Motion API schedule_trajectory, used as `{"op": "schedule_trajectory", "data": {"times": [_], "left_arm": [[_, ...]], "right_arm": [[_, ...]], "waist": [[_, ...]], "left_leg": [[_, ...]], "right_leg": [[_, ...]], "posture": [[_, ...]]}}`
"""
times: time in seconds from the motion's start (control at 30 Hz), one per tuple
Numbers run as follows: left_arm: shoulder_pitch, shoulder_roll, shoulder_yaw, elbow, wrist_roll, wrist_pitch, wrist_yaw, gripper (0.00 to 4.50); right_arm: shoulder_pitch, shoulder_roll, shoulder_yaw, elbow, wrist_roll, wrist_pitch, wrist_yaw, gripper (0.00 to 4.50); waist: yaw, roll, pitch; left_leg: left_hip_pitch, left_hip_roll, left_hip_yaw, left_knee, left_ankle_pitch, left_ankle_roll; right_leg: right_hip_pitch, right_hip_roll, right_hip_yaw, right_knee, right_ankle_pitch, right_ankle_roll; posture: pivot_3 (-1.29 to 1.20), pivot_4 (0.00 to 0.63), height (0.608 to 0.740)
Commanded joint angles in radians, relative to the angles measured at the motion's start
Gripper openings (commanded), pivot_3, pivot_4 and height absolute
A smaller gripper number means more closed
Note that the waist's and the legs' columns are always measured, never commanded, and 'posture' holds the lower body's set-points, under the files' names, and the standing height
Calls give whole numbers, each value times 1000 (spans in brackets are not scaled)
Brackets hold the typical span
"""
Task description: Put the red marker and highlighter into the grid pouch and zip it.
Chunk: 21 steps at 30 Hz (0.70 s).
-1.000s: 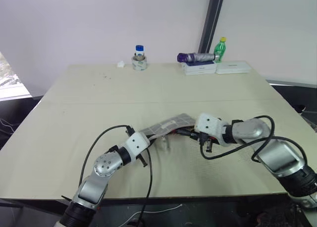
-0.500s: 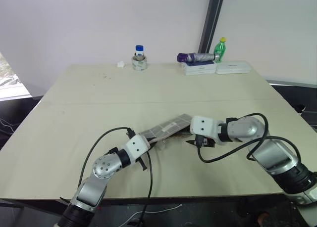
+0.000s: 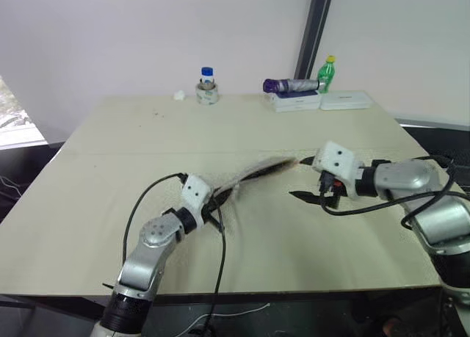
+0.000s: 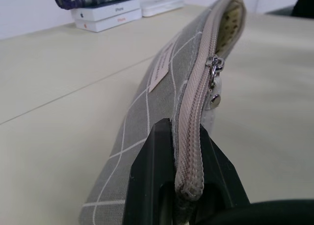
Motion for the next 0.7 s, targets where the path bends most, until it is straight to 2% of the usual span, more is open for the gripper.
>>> {"op": "schedule_trajectory", "data": {"times": [0.03, 0.2, 0.33, 0.7], "left_arm": [[-66, -46, 34, -48, -107, 106, 17, 0], [-153, -91, 69, -22, -213, 303, 51, 0], [-219, -132, 123, -3, -302, 413, 91, 0], [-247, -131, 126, -15, -348, 479, 105, 0]], "right_arm": [[3, 66, -42, -82, 86, 69, -44, 4197], [-14, 207, -25, -91, 117, 179, -174, 4197], [-11, 269, 9, -90, 115, 217, -242, 4197], [-43, 419, 30, -31, 117, 237, -379, 4197]], "waist": [[0, 0, 0], [0, 0, 0], [0, 0, 0], [-1, 0, 0]], "left_leg": [[0, 0, 0, 0, 0, 0], [0, 0, 0, 0, 0, 0], [0, 0, 0, 1, 0, 0], [0, 0, 0, 1, 0, 0]], "right_leg": [[0, 0, 0, 0, 0, 0], [0, 0, 0, 0, 0, 0], [0, 0, 0, 1, 0, 0], [-1, 1, 0, 2, 0, 0]], "posture": [[0, 150, 740], [0, 150, 740], [0, 150, 740], [0, 150, 740]]}}
